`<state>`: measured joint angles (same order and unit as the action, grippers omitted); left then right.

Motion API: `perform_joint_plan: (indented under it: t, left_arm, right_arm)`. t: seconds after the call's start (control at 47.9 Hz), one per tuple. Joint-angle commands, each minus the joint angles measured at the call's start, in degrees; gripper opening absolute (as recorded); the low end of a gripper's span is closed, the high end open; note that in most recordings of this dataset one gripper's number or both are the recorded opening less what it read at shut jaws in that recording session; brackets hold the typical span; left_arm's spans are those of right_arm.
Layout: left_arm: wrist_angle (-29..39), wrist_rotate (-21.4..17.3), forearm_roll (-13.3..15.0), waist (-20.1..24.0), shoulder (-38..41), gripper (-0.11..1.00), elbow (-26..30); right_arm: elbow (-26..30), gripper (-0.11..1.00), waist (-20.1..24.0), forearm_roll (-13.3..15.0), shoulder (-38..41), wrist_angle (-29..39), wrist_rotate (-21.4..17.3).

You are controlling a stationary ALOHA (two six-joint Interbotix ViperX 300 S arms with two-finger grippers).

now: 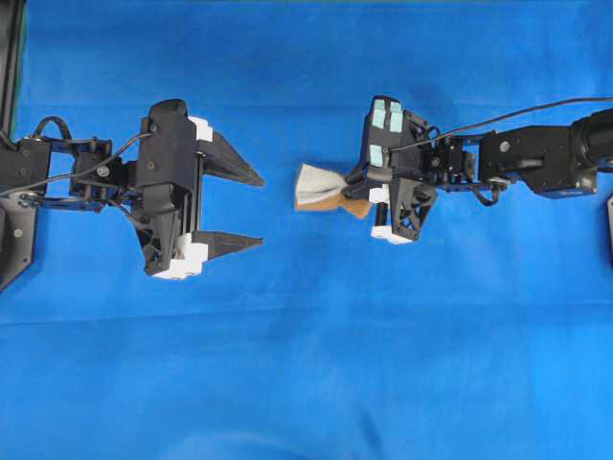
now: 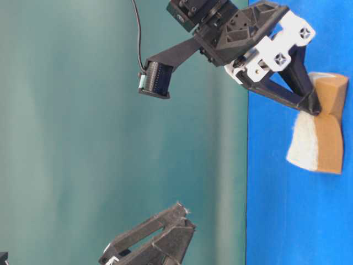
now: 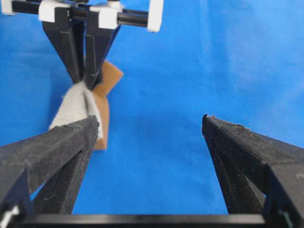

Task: Hand over the sponge with the left arm and wipe it with the right arm.

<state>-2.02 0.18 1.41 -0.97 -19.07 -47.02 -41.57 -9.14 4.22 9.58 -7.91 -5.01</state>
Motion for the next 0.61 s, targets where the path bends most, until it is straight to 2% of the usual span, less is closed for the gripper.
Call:
perform_joint_plan:
  t: [0.0,0.042,0.188,0.271,0.585]
  left_arm:
    - [-0.4,-0.1,-0.1,-0.1,-0.3,0.88,1.0]
    - [-0.4,0.0,-0.1,-0.1,-0.3,0.88,1.0]
    - [-0.4,0.0,-0.1,0.0,-0.3,0.88,0.9]
    - [-0.4,0.0,-0.1,-0.1,-0.3,0.88,0.9]
    - [-0.4,0.0,-0.1,-0.1,-0.4,0.88,0.8]
  right_arm:
    - [1.0,0.14,0.4,0.2,-0.5,0.2,0.0]
    - [1.0,0.16,0.7,0.2,-0.6,0.2,0.0]
    - [1.1,0.57,1.8,0.2,-0.5,0.3,0.1]
    - [1.2,0.72,2.0,0.2,-0.5,0.3,-0.1]
    - [2.7,0.74,2.7,0.1,-1.6,2.4,-0.1]
